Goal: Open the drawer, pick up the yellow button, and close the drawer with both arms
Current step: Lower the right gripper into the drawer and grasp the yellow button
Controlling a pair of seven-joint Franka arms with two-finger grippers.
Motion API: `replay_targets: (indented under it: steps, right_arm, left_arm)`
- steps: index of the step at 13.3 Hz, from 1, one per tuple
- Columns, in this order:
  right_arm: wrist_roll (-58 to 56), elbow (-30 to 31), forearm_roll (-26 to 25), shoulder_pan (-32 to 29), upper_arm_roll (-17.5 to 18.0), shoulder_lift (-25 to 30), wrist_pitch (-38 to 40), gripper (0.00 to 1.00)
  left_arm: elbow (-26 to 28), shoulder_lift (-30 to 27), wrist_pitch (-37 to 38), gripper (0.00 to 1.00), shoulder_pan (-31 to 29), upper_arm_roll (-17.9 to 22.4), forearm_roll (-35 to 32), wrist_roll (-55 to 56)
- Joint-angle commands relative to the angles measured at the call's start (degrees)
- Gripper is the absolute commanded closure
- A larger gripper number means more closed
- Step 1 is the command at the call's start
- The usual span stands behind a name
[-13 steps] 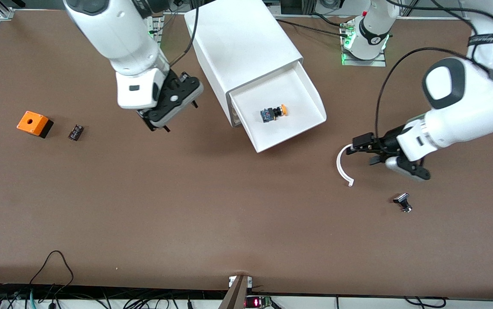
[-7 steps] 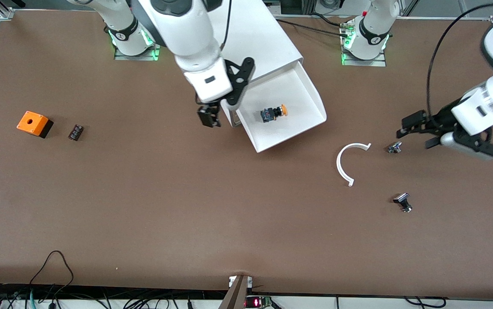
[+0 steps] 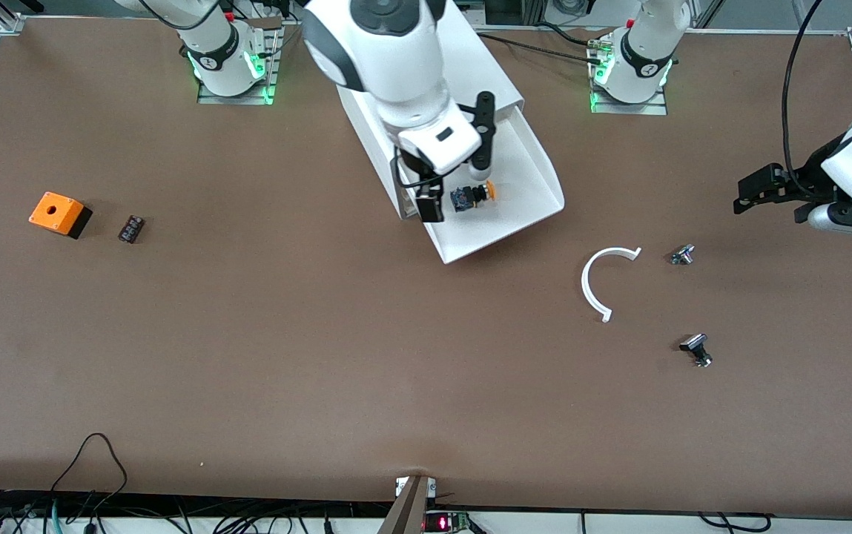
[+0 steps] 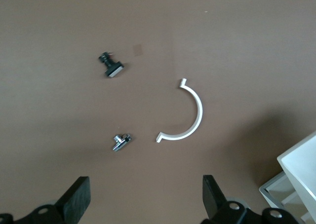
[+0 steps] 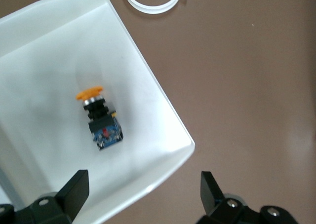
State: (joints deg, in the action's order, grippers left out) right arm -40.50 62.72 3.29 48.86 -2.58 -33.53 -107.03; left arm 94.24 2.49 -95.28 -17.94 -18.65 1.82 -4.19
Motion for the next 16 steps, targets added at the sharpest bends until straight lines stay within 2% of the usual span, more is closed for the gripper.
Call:
replay_targets:
  steps: [1,7,16]
  right_arm:
    - [-5.45,-3.75,-2.93,1.84,-0.67,-4.51,-1.43,0.0]
    - [-7.49,-3.49,-3.38,3.35,-0.67,-6.89,-1.35,0.0]
    - [-10.83,-2.52,-1.89,3.26,-0.58,-6.89,2.61,0.0]
  left_arm:
    - [-1.96,0.5,1.85,0.0,0.27,-2.09,-4.18,3.93]
    - [-2.75,1.21,2.2,0.0,0.01,-1.74,-4.1,3.31]
    - [-2.92,1.21,2.2,0.0,0.01,-1.74,-4.01,3.31]
